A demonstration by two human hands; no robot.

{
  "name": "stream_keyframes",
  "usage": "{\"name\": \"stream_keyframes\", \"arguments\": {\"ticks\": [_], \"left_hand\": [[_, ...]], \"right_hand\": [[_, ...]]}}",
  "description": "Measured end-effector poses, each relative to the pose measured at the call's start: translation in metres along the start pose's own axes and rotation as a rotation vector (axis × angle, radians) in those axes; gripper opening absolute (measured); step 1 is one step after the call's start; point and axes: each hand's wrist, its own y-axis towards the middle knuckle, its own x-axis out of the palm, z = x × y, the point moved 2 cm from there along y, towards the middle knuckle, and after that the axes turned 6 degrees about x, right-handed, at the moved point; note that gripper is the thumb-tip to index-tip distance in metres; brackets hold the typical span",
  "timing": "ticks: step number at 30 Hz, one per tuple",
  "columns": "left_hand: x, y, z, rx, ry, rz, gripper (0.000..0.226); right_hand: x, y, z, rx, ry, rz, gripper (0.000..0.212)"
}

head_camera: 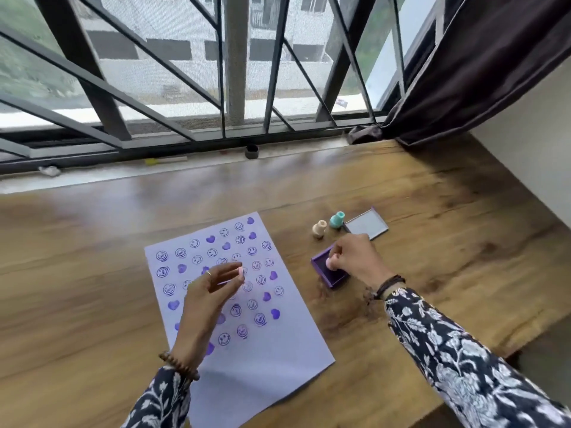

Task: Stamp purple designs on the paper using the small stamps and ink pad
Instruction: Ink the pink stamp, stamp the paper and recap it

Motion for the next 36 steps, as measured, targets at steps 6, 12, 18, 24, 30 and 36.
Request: {"name": "stream_keyframes", "arguments": {"ticks": [6, 12, 18, 24, 30, 36], "left_hand": [[-0.015, -0.021, -0.013, -0.022, -0.072, 0.025, 0.018], [-0.023, -0.025, -0.025, -0.055, -0.205, 0.024, 0.017], [-0.025, -0.024, -0.03, -0.057, -0.233, 0.0, 0.019], [-0.028, -0.023, -0.034, -0.034, -0.222, -0.012, 0.022], [-0.029, -0.02, -0.034, -0.052, -0.228, -0.021, 0.02], [-0.026, -0.022, -0.025, -0.119, -0.3, 0.004, 0.018]], "right_hand": [[0.007, -0.012, -0.003, 0.037, 0.019, 0.076, 0.012], [0.034, -0.077, -0.031, 0.045, 0.364, 0.291, 0.015], [0.074, -0.11, -0.048, -0.06, 0.249, 0.218, 0.012], [0.079, -0.102, -0.055, -0.021, 0.141, 0.276, 0.015], [0.06, -0.073, -0.065, 0.001, -0.032, 0.038, 0.016], [0.047, -0.075, -0.054, 0.063, 0.237, -0.068, 0.012]]}}
